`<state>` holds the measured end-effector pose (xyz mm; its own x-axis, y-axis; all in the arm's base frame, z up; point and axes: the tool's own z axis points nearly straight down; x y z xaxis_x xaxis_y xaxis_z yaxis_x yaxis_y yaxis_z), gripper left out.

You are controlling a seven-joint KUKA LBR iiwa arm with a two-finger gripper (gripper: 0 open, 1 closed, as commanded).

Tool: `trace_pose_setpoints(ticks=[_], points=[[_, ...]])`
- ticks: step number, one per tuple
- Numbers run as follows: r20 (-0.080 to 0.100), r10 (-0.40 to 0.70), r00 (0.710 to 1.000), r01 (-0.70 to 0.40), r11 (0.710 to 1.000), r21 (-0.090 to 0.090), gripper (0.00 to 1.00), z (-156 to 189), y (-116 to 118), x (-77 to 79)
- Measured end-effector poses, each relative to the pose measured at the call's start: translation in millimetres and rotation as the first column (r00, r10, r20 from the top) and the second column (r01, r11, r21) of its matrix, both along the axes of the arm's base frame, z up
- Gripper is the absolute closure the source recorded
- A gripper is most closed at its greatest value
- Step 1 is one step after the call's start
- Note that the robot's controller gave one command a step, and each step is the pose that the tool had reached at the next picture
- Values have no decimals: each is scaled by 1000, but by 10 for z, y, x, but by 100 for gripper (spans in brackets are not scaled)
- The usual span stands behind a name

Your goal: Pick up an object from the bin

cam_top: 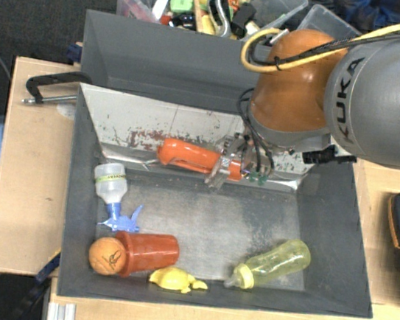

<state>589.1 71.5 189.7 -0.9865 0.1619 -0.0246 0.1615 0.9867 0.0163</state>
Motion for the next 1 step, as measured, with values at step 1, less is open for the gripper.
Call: trace_pose_setpoints(ticks=[1], points=[[8, 29, 1000, -29, 1000, 0, 100, 616, 7, 9]])
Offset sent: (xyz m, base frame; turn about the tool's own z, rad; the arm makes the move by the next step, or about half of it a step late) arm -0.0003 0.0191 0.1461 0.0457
